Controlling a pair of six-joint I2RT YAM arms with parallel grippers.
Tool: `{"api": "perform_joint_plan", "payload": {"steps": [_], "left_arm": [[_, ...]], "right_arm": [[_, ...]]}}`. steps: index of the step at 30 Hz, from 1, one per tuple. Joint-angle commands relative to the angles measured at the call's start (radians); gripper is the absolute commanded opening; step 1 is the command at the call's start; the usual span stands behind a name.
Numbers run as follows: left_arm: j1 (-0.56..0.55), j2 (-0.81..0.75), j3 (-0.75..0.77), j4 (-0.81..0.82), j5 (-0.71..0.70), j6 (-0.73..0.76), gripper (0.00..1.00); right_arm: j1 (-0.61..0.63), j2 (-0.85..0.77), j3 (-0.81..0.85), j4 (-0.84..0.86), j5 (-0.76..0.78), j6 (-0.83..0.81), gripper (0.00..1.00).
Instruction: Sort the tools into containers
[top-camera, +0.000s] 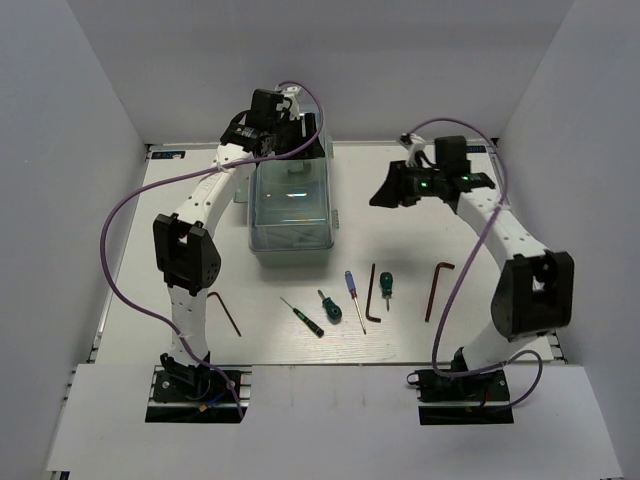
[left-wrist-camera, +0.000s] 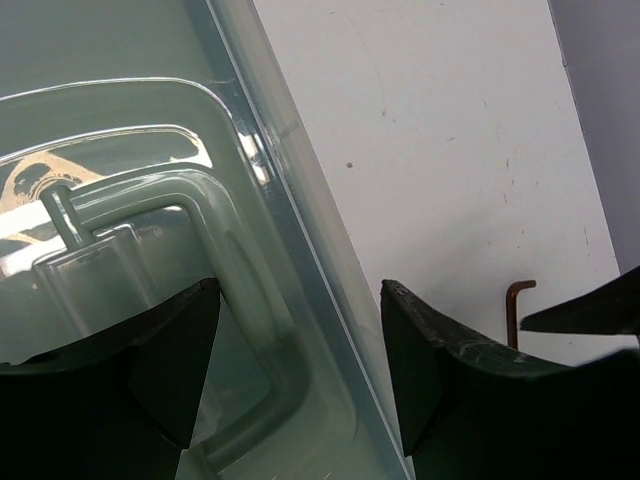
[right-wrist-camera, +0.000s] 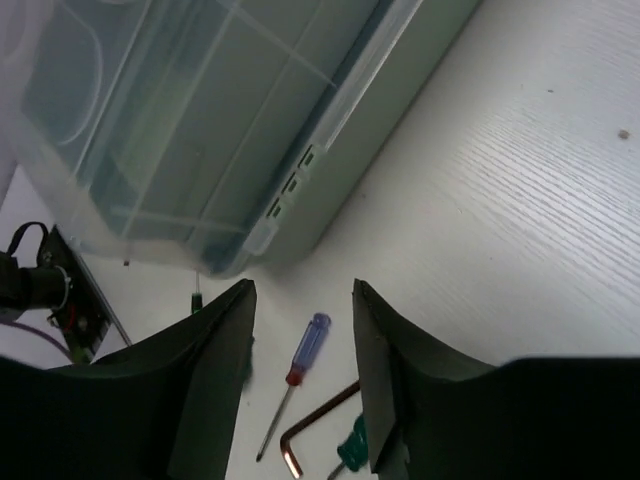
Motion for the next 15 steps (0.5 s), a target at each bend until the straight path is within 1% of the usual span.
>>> {"api": "perform_joint_plan", "payload": {"steps": [1,2,3,4,5,6,8,13,15], "left_arm": [[-0.016,0.025,-0.004,-0.066,0.057,0.0,0.75],[-0.016,0.025,-0.004,-0.066,0.057,0.0,0.75],[-0.016,0.025,-0.004,-0.066,0.057,0.0,0.75],[-0.016,0.035,-0.004,-0.066,0.057,0.0,0.75],[-0.016,0.035,-0.004,-0.066,0.057,0.0,0.75],[-0.016,0.035,-0.004,-0.066,0.057,0.0,0.75],[-0.016,0.035,-0.004,-0.066,0.066,0.0,0.75],[-0.016,0.044,-0.004,-0.066,0.103,-0.009,0.72],[-0.016,0.044,-0.004,-0.066,0.12,-0.009,0.72]], "right_arm": [[0.09,0.067,0.09,0.046,0.159,0.05,0.49],[0.111,0.119,0.106,0.043,0.181,0.026,0.43],[0.131,0.139,0.147,0.034,0.201,0.023,0.39],[0.141,0.154,0.162,0.018,0.243,0.02,0.37],[0.147,0.207,0.216,0.008,0.243,0.01,0.35],[0.168,0.226,0.23,0.006,0.234,0.007,0.33],[0.184,0.269,0.283,0.001,0.22,0.021,0.31],[0.225,0.321,0.325,0.03,0.169,0.049,0.31],[0.231,0.332,0.33,0.052,0.113,0.068,0.31]]}}
